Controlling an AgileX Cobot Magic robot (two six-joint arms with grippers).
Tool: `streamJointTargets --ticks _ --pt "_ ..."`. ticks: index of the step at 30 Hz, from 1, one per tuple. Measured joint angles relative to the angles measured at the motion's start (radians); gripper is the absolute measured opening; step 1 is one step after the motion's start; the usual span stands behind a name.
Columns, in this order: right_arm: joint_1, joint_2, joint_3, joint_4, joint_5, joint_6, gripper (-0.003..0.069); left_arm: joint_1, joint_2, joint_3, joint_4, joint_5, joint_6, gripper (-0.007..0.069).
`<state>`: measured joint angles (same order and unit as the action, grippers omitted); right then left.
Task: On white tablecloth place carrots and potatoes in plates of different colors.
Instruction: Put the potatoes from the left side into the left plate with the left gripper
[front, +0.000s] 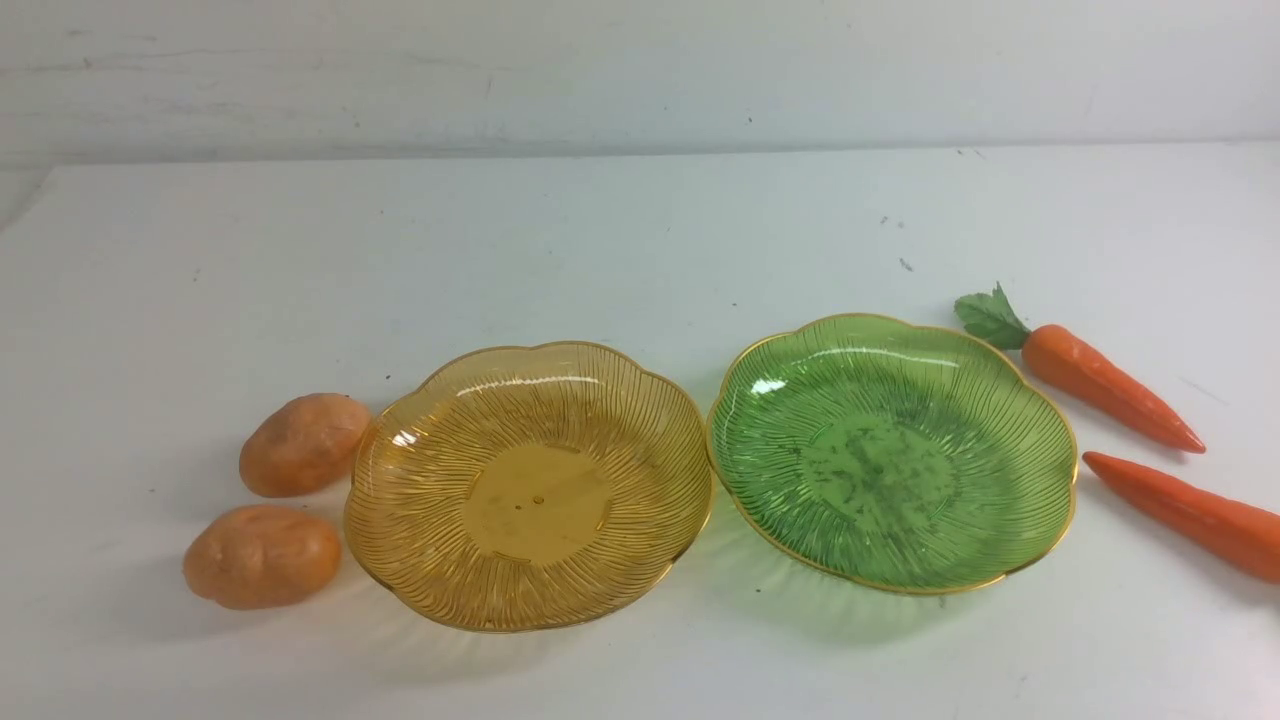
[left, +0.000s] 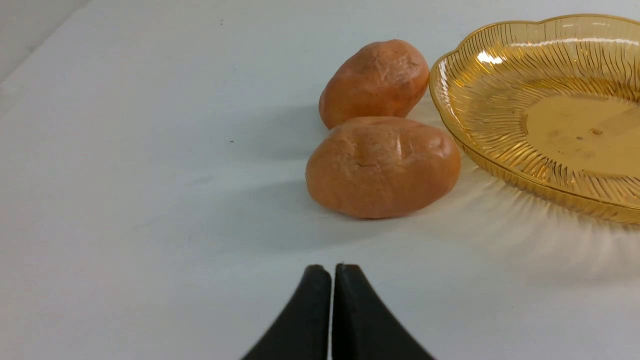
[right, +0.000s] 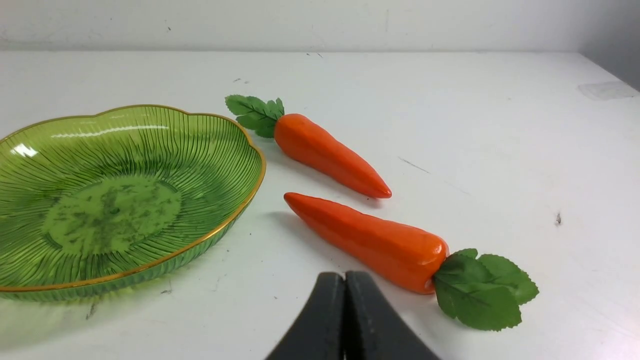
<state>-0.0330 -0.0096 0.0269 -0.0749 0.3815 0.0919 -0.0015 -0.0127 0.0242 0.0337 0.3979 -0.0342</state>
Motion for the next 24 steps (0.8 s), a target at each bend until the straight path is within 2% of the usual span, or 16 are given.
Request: streamJointTargets --ticks 4,7,9,12,13,14,15,16,19,22,24 --pt "0.000 0.000 0.000 -0.033 -0.009 0.000 -0.0015 0.000 0.000 0.000 0.000 0.000 0.000 -0.0003" --pt "0.000 0.000 0.000 -0.008 -0.038 0.036 -0.0015 0.000 0.000 0.000 -0.007 0.000 -0.005 -0.0003" --pt "0.000 0.000 0.000 0.106 -0.063 0.125 -0.0015 0.000 0.000 0.000 -0.120 -0.002 -0.091 -0.0003" --pt "0.000 0.000 0.000 0.316 -0.081 0.266 -0.0015 0.000 0.000 0.000 -0.377 -0.003 -0.269 -0.0003" --pt "0.000 0.000 0.000 0.400 -0.085 0.312 -0.0015 0.000 0.000 0.000 -0.513 -0.005 -0.350 -0.0003" --pt "0.000 0.000 0.000 0.411 -0.085 0.317 -0.0015 0.000 0.000 0.000 -0.532 -0.005 -0.370 -0.0003" --pt "0.000 0.000 0.000 0.467 -0.087 0.342 -0.0015 0.000 0.000 0.000 -0.666 -0.008 -0.415 -0.0003" --pt "0.000 0.000 0.000 0.498 -0.090 0.351 -0.0015 0.000 0.000 0.000 -0.745 -0.011 -0.446 -0.0003" --pt "0.000 0.000 0.000 0.569 -0.100 0.368 -0.0015 0.000 0.000 0.000 -0.878 -0.021 -0.460 -0.0003" --pt "0.000 0.000 0.001 0.610 -0.108 0.368 -0.0015 0.000 0.000 0.000 -0.912 -0.072 -0.429 -0.0003" --pt "0.000 0.000 0.000 0.651 -0.141 0.350 -0.0015 0.000 0.000 -0.008 -0.915 -0.074 -0.366 -0.0003"
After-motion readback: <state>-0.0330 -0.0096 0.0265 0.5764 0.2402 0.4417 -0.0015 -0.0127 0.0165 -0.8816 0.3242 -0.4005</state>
